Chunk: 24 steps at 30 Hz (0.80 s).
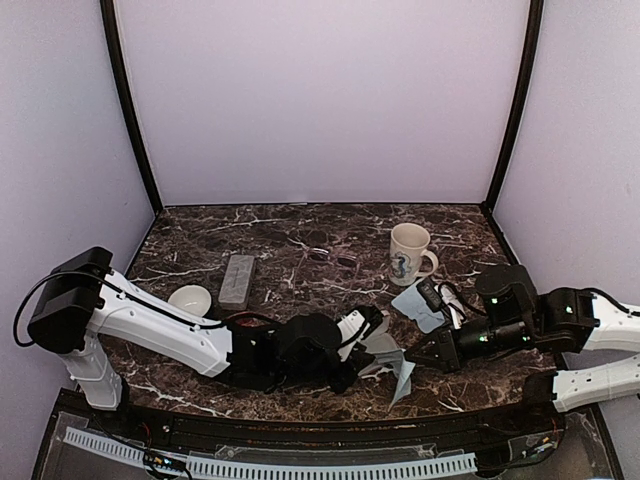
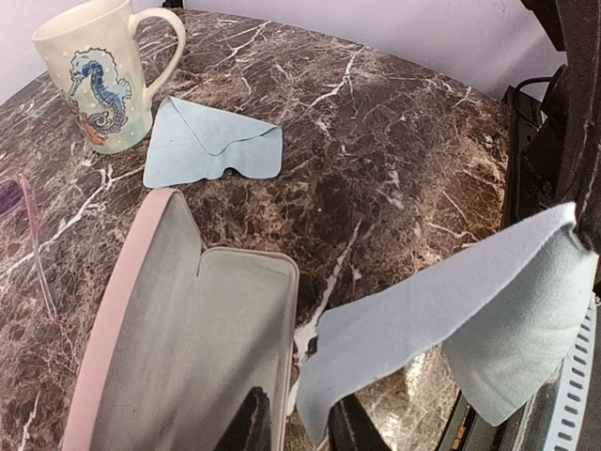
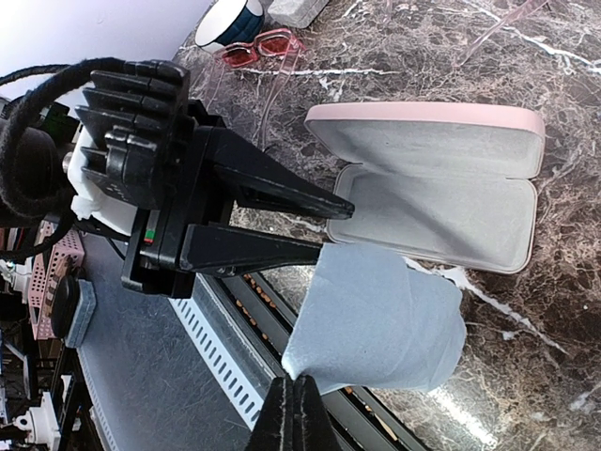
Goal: Organize the sunglasses
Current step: Pick up the glasses cleaning cloth from the center of the board.
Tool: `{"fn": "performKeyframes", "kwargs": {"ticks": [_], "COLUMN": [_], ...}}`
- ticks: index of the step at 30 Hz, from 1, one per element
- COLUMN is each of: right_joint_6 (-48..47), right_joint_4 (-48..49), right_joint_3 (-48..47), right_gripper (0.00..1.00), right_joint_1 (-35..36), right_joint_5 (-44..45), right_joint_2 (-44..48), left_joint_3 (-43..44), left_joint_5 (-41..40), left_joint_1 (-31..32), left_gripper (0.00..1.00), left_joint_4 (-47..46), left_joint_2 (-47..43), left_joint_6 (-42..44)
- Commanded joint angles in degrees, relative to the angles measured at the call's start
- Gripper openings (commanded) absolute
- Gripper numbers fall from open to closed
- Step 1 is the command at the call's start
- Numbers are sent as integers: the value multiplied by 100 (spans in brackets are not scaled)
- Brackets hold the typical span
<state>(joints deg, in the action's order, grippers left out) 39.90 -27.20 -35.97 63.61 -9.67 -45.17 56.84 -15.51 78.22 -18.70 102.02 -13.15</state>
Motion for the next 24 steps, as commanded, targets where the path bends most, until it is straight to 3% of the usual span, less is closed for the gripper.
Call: {"fn": "performKeyframes", "kwargs": {"ticks": [1,14,24], "right_joint_6": [-17,0,-357], "right_joint_4": [118,64,-9], "right_joint_3": [36,48,-118], "right_gripper": [0,0,0], "right_joint_1": [-51,-65,-69], "right_joint_5": [-61,36,19], "right_joint_2": [-8,9,-472], "left_joint_3": [79,196,472], "left_joint_5": [98,392,1006], "left_joint_1": [-28,-29,-23], "left_gripper": [21,0,0], "left_joint_4": [51,225,1539], "left_joint_2": [-187,-257,-837], "left_joint_6": [113,321,559]}}
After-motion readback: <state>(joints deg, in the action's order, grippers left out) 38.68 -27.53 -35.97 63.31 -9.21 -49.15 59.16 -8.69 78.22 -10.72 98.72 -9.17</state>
